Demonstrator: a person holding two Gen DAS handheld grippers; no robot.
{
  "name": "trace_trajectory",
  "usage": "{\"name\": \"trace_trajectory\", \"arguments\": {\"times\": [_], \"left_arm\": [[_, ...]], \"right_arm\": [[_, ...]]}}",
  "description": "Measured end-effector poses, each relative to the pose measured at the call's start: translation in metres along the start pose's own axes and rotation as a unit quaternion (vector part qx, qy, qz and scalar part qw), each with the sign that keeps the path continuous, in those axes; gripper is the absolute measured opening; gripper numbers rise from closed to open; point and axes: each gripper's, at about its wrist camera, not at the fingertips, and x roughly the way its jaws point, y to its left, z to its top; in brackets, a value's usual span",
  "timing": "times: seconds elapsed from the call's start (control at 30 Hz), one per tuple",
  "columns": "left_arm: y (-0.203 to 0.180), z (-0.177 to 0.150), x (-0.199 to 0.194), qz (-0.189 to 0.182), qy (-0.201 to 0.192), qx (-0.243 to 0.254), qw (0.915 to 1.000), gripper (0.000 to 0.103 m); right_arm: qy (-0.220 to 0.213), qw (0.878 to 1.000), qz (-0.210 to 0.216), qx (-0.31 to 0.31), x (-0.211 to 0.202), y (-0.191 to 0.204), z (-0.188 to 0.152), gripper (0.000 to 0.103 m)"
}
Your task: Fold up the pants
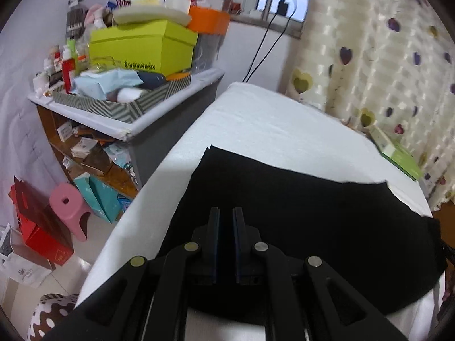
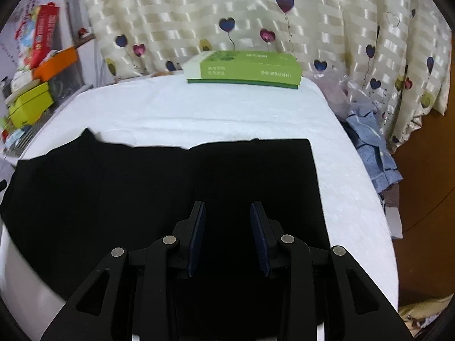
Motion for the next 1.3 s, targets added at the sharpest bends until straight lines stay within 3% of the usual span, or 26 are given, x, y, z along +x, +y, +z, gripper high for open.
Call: {"name": "trace_trajectory", "arguments": {"times": [0.17,0.33,0.37,0.6,0.83,1.07,1.3], "left_arm": [[-0.010,-0.023,-0.021,-0.020,-0.005,0.015,0.9997,0.010],[-0.020,-0.035,-0.004,-0.013,0.041,0.032,0.9986,0.010],[-0.022,-0.035,-0.007,-0.009,0.035,0.034,0.9987,0.010],[-0.065,-0.046,-0.033,-0.055,0.016,0.071,0.9958,0.010],[-0.118,-0.065,-0.023,-0.087,0.046,0.115,0.9885,0.010],[-0.131,-0.072,-0.019,-0.077,0.055,0.129,0.9871,0.011],[-0.123,-0.070,-0.016,-0.052,0.055,0.127,0.9889,0.011]], "right_arm": [[-0.011,1.000,0.006,-0.022,-0.025,0.014,-0.025,0.039],[0.007,0.999,-0.006,-0.039,-0.024,0.026,-0.040,0.039],[0.004,0.999,-0.004,-0.040,-0.028,0.030,-0.041,0.039],[-0.014,0.996,0.046,-0.075,-0.048,0.076,-0.055,0.040],[-0.001,0.989,0.081,-0.122,-0.035,0.125,-0.068,0.039],[0.006,0.989,0.075,-0.124,-0.033,0.131,-0.065,0.040],[0.007,0.984,0.103,-0.148,-0.030,0.155,-0.069,0.040]]}}
